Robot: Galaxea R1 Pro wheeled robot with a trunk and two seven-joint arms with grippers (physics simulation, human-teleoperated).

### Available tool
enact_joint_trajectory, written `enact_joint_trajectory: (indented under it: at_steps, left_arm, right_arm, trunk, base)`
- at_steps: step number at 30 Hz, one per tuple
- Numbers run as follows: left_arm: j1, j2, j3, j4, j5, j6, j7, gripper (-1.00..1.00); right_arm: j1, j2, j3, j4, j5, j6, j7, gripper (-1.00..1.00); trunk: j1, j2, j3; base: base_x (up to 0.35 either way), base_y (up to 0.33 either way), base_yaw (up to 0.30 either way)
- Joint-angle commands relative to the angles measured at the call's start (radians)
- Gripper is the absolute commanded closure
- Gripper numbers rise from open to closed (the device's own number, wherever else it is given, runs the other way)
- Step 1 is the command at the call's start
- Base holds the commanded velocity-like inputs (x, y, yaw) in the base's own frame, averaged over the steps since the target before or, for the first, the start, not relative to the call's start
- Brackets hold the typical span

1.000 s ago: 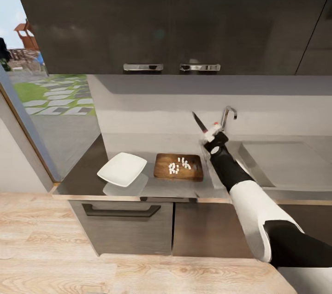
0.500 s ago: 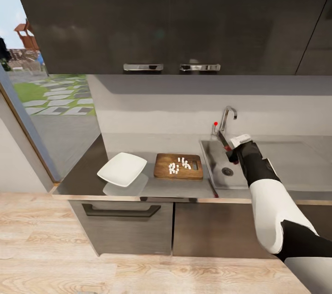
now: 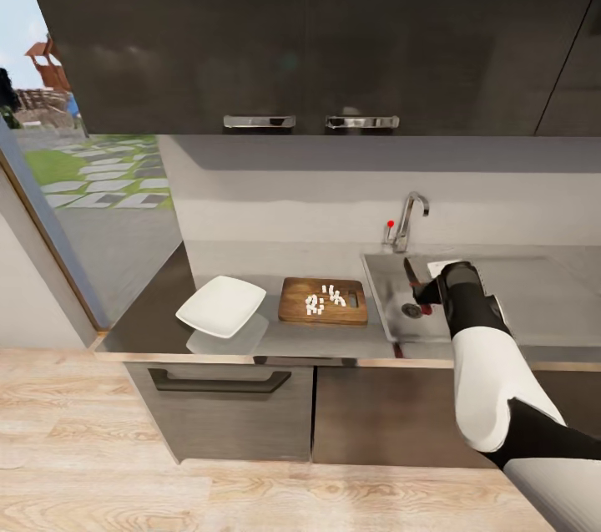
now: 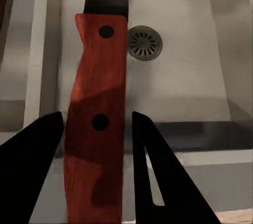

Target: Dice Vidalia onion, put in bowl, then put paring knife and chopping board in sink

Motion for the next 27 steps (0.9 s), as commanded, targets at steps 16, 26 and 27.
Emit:
enact_joint_trajectory:
  at_steps: [16,26,27]
  left_arm:
    - [0.04,-0.005,-0.005,0.004,0.007,-0.011,0.003,-1.0]
    - [0.04,-0.007,-0.005,0.006,0.008,-0.011,0.003,-1.0]
    - [0.04,-0.007,-0.005,0.006,0.008,-0.011,0.003,-1.0]
  right_arm:
    - [-0.001,0.039,-0.067,0.089,-0.007,-0.038,-0.022,1.0]
    - [-0.001,0.025,-0.074,0.126,-0.005,-0.032,-0.024,1.0]
    - [-0.001,0.018,-0.075,0.127,-0.005,-0.032,-0.024,1.0]
  trunk:
    - [0.001,-0.002,-0.002]
    - [0.001,-0.002,-0.004]
    - [0.001,-0.002,-0.005]
  base:
    - [0.125,0.0,0.0]
    - [0.032,0.0,0.0]
    - [0.001,0.0,0.0]
